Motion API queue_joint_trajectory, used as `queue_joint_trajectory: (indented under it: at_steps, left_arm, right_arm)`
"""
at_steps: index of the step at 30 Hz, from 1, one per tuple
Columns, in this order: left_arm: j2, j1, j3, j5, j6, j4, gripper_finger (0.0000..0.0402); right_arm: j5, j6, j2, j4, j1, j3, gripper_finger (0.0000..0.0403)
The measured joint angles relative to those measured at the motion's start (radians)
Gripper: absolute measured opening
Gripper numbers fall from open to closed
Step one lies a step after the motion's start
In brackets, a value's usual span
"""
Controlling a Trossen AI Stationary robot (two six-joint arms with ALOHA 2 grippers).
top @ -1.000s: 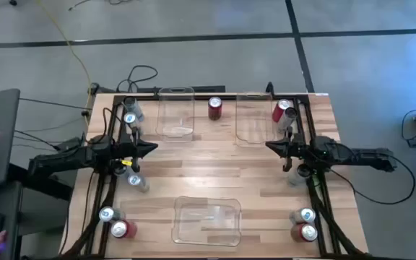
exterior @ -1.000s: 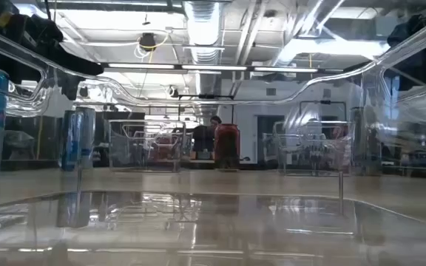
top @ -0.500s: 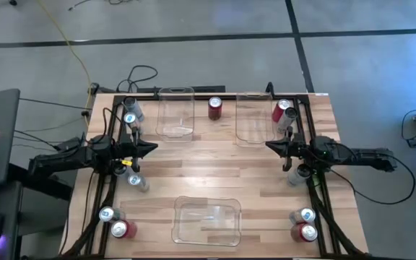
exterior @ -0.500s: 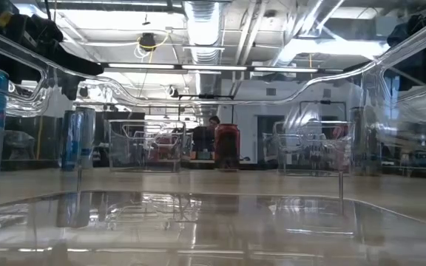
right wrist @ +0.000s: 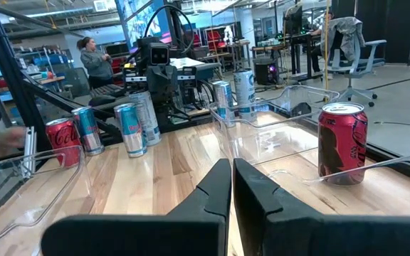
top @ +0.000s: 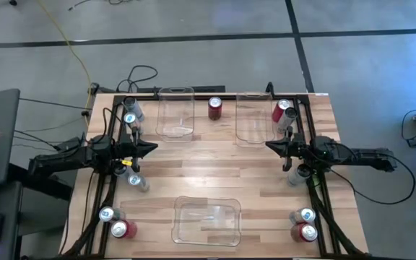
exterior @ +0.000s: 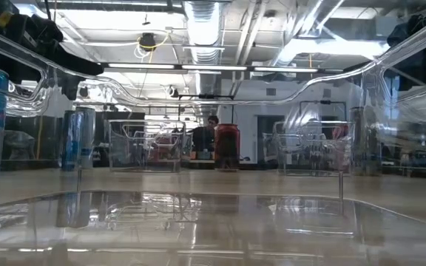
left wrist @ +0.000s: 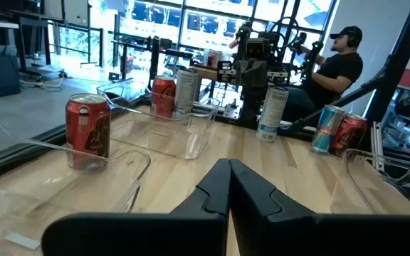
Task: Sort soda cans
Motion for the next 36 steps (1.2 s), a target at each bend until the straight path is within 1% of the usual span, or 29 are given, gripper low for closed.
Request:
queue_joint_trajectory:
  at_steps: [28,31,34,36]
  left_arm:
    - [0.0,0.0,0.0,-0.008,0.0,0.006,0.0]
    - [0.0,0.0,0.0,-0.076,0.0,0.05,0.0]
    - [0.0,0.0,0.0,-0.091,0.0,0.046,0.0]
    - [0.0,0.0,0.0,-0.091,0.0,0.042,0.0]
  right_arm:
    - [-0.006,-0.004,0.0,0.0,0.0,0.0,0.0038]
    - [-0.005,-0.088,0.0,0.003,-0.009,0.0,0.0038]
    - [0.002,-0.177,0.0,0.059,-0.017,0.0,0.0038]
    - [0.002,-0.164,0.0,0.115,-0.022,0.0,0.0038]
